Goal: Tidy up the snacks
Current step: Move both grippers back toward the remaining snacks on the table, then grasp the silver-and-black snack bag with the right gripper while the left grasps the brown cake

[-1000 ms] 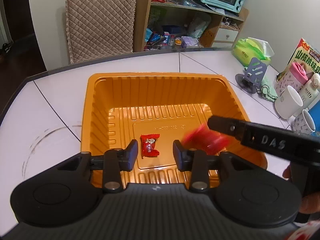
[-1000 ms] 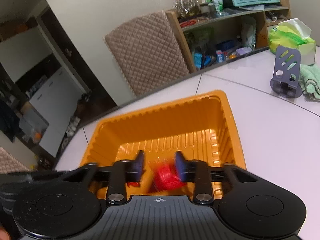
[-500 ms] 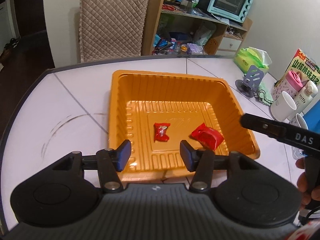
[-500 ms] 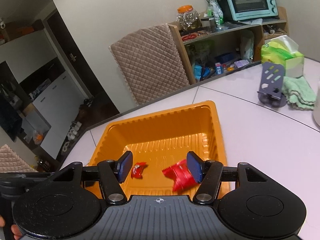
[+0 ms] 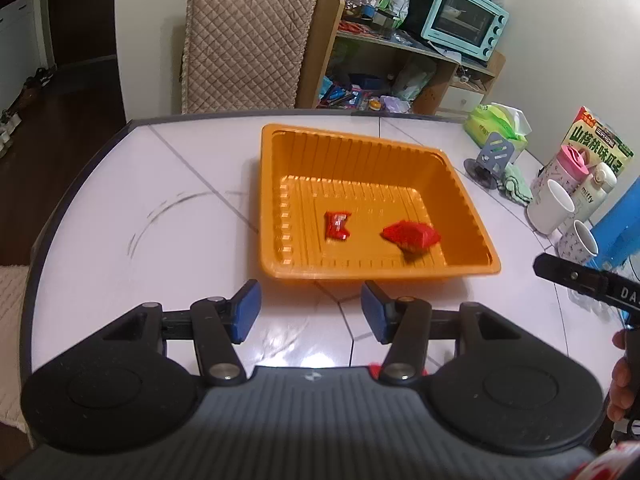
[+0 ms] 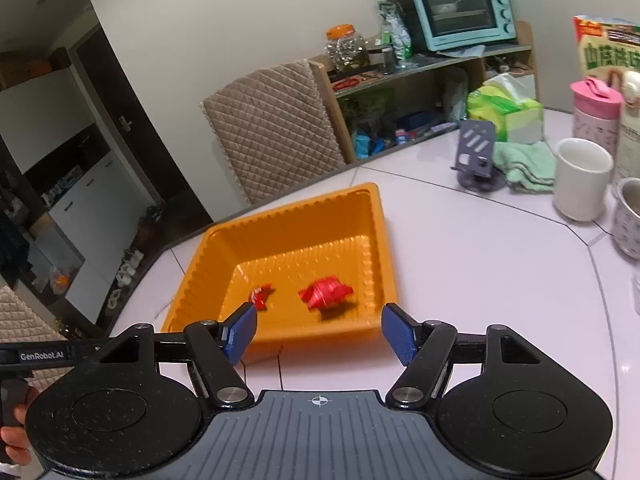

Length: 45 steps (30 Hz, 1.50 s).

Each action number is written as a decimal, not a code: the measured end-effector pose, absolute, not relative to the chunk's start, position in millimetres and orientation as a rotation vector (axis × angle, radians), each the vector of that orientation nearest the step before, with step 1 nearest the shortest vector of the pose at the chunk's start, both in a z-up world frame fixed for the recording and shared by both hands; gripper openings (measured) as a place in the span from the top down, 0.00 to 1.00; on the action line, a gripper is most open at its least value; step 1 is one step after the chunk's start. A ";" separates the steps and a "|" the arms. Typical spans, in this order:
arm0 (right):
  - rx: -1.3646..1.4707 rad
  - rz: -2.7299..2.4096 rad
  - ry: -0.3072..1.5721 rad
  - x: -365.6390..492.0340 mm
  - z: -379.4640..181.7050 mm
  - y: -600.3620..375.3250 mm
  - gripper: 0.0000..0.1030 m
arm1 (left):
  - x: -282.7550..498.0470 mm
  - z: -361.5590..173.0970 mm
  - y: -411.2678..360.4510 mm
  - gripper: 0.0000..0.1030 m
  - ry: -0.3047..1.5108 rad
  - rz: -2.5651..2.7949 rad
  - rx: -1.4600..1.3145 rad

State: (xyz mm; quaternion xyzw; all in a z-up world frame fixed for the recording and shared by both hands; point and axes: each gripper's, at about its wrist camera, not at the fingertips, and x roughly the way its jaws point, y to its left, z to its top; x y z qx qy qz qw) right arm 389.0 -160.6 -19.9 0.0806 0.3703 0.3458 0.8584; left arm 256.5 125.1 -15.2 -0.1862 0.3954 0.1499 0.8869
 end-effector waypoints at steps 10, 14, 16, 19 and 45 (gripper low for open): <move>0.150 0.672 0.837 344.6 -24.4 -196.4 0.31 | 210.5 -18.6 107.9 0.50 0.848 0.301 -0.400; 0.179 0.652 0.869 331.8 -29.2 -212.6 0.31 | 196.6 -22.7 100.6 0.50 0.863 0.294 -0.403; 0.191 0.631 0.886 327.9 -31.8 -220.3 0.31 | 191.2 -24.9 96.6 0.50 0.870 0.291 -0.405; 0.192 0.606 0.914 321.2 -36.0 -230.8 0.31 | 184.1 -29.3 89.8 0.50 0.881 0.289 -0.398; 0.043 0.660 1.030 266.2 -82.6 -205.7 0.32 | 153.3 -73.7 57.6 0.50 1.010 0.226 -0.405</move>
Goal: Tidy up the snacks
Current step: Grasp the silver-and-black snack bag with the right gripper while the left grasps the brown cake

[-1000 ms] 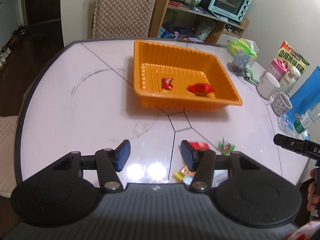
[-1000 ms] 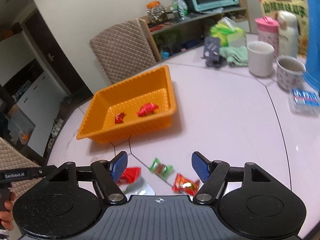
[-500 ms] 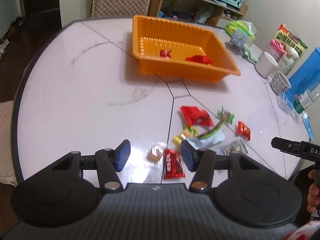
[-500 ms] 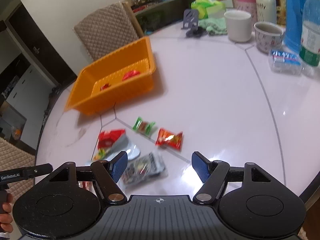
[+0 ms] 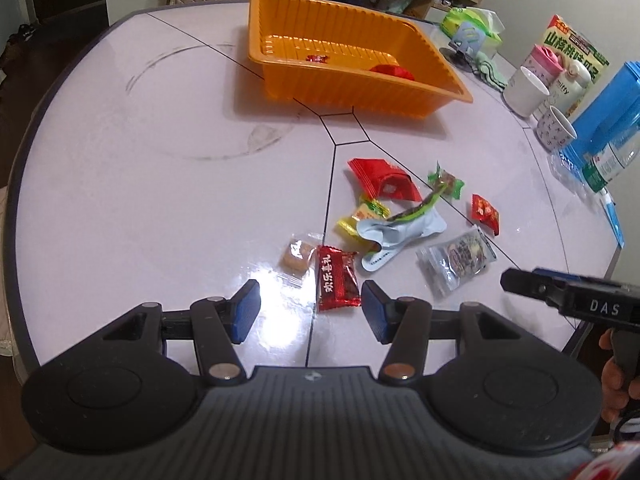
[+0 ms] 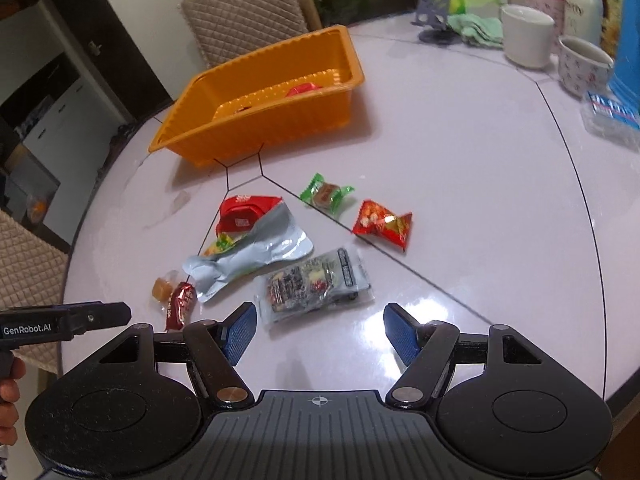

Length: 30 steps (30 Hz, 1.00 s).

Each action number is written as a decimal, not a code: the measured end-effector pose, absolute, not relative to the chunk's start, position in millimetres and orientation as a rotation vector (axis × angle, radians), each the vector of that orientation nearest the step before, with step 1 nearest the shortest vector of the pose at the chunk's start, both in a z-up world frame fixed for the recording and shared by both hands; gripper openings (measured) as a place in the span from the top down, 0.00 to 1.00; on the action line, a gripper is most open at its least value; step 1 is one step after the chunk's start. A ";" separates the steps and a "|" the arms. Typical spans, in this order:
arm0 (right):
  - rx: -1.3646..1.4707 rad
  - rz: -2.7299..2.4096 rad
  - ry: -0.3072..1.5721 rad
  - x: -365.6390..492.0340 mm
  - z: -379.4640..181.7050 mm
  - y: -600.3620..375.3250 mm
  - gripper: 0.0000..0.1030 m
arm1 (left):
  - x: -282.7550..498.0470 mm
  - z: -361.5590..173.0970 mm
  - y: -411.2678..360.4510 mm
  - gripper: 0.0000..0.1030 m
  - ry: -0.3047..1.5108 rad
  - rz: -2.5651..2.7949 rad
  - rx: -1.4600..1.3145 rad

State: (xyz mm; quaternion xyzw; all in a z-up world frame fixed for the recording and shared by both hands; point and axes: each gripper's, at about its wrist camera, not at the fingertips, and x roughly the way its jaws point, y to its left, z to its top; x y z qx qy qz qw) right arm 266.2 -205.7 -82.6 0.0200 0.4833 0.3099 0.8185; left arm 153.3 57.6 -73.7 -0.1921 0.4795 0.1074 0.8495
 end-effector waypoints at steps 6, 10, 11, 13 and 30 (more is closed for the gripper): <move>-0.007 0.704 0.974 279.3 -83.1 -193.5 0.45 | 157.3 -78.9 60.0 0.50 1.018 0.235 -0.404; -0.026 0.734 0.973 293.2 -91.1 -182.2 0.57 | 159.5 -84.6 64.9 0.50 1.023 0.248 -0.412; -0.032 0.741 0.969 296.4 -92.5 -179.4 0.59 | 160.0 -86.2 66.1 0.50 1.025 0.252 -0.416; -0.043 0.758 0.961 303.3 -95.3 -173.8 0.62 | 160.5 -89.1 68.4 0.50 1.029 0.255 -0.422; -0.018 0.812 1.099 322.9 -117.7 -176.0 0.64 | 165.0 -103.8 66.9 0.50 1.069 0.219 -0.427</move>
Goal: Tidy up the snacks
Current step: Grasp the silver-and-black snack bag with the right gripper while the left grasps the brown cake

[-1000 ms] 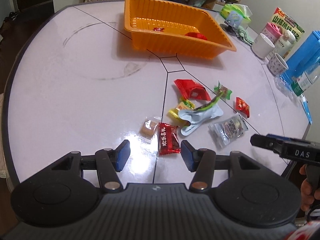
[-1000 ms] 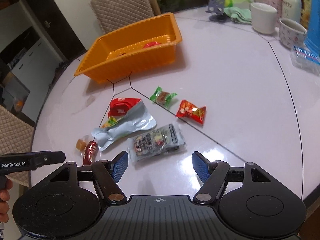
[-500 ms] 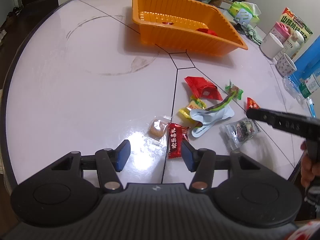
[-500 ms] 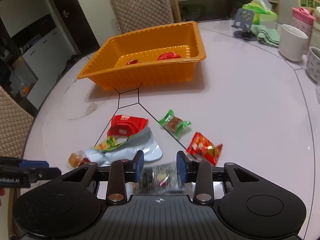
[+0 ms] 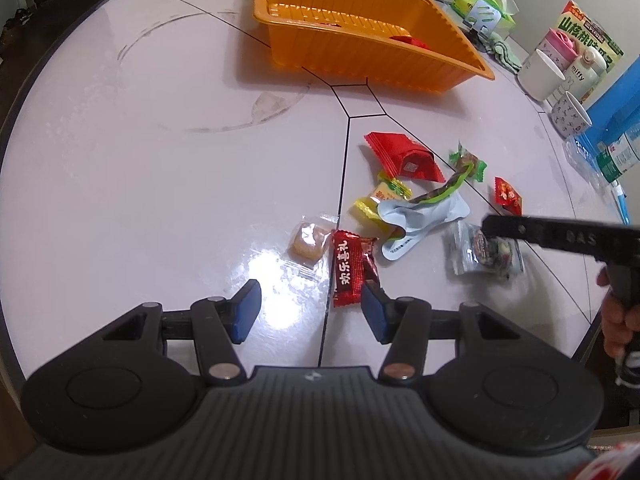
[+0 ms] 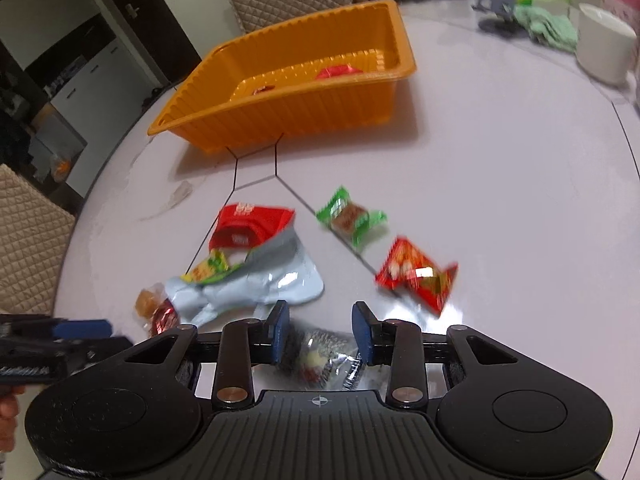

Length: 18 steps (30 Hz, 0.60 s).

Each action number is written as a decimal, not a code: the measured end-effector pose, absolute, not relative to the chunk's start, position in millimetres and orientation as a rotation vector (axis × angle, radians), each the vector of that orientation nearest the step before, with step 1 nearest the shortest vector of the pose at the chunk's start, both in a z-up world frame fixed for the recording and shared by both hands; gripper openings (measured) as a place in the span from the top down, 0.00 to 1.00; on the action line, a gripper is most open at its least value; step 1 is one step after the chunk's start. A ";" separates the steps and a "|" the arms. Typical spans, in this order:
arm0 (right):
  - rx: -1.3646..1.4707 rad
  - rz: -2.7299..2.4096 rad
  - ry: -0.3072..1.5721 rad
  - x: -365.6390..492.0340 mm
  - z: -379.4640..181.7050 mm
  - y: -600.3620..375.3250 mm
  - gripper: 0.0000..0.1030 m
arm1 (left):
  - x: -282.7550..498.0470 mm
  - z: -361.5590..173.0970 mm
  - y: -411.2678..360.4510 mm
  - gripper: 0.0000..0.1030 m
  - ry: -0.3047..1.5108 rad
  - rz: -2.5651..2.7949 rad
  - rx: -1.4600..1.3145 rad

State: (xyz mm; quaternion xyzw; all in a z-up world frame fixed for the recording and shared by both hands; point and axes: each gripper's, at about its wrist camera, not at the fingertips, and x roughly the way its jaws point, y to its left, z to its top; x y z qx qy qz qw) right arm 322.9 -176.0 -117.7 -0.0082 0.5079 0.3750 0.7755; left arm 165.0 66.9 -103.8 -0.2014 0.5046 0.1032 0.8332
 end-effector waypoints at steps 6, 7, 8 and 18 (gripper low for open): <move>0.011 0.829 1.165 298.0 -116.9 -193.5 0.64 | 166.2 -103.9 66.4 0.50 1.072 0.213 -0.428; 0.012 0.829 1.165 294.0 -116.8 -195.4 0.64 | 166.5 -103.9 66.0 0.50 1.072 0.213 -0.429; 0.002 0.820 1.161 289.9 -116.5 -196.1 0.64 | 166.4 -103.8 66.1 0.50 1.072 0.212 -0.429; 0.013 0.705 1.099 286.7 -106.2 -178.9 0.40 | 169.2 -102.2 58.3 0.50 1.065 0.201 -0.414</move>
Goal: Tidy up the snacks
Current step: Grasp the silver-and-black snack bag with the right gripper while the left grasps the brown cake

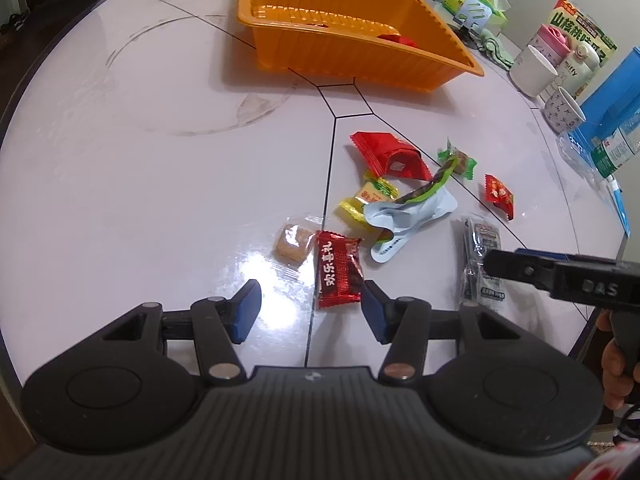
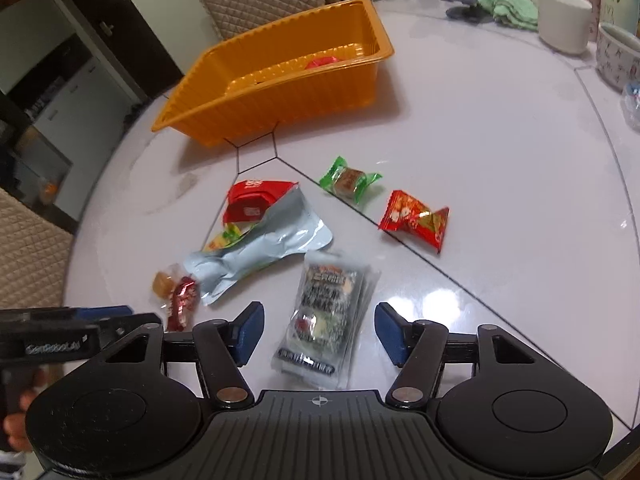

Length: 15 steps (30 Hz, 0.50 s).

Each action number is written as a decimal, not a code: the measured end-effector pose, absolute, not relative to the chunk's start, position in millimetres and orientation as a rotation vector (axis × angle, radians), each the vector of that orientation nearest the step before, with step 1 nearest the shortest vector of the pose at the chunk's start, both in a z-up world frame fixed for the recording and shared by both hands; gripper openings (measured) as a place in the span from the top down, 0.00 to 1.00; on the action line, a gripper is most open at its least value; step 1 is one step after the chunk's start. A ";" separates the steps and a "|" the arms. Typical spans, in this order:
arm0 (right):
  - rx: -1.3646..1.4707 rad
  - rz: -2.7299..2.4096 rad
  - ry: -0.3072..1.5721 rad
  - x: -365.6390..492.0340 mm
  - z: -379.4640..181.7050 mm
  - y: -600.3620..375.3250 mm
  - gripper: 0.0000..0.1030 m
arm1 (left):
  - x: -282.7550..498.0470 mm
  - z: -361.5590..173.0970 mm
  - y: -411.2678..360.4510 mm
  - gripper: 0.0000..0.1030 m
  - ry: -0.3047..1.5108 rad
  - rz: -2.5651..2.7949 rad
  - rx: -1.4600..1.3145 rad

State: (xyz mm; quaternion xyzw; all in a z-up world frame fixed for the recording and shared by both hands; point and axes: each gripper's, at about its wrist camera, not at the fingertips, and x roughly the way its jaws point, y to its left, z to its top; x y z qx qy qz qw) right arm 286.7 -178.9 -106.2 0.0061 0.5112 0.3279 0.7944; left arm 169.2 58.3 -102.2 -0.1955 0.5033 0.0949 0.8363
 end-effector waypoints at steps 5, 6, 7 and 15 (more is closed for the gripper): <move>-0.057 0.682 1.080 283.7 -110.5 -162.9 0.41 | 169.0 -102.8 56.8 0.51 1.059 0.202 -0.413; -0.066 0.680 1.074 282.9 -111.4 -161.1 0.41 | 169.1 -102.8 56.8 0.51 1.057 0.203 -0.412; -0.083 0.675 1.067 282.2 -112.0 -158.6 0.41 | 169.0 -102.7 56.7 0.51 1.054 0.204 -0.410; -0.175 0.660 1.028 276.1 -120.6 -149.2 0.54 | 169.9 -103.1 56.1 0.51 1.043 0.202 -0.406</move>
